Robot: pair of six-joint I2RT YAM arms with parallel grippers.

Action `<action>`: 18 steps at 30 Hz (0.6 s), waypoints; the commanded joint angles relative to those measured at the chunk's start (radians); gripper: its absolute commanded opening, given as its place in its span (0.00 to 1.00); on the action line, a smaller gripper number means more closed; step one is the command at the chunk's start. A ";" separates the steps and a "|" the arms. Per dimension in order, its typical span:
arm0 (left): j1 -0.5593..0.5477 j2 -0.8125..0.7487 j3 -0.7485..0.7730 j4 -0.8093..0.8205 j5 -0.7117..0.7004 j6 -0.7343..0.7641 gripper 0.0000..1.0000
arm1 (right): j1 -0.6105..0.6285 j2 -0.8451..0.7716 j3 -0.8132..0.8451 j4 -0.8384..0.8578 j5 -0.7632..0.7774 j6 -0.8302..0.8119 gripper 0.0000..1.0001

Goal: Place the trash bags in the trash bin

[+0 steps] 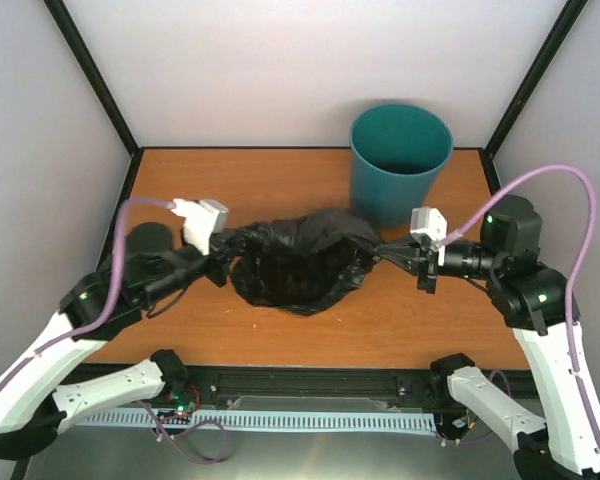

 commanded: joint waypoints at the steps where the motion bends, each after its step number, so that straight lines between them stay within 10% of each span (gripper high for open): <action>1: 0.000 0.028 0.015 0.014 0.016 -0.031 0.01 | 0.001 0.056 -0.051 -0.061 -0.125 0.018 0.03; 11: 0.028 0.179 0.110 -0.037 -0.202 -0.128 0.02 | 0.002 0.164 -0.055 0.218 0.150 0.281 0.03; 18: 0.281 0.429 0.230 0.033 -0.112 -0.035 0.01 | 0.002 0.606 0.213 0.203 0.319 0.325 0.03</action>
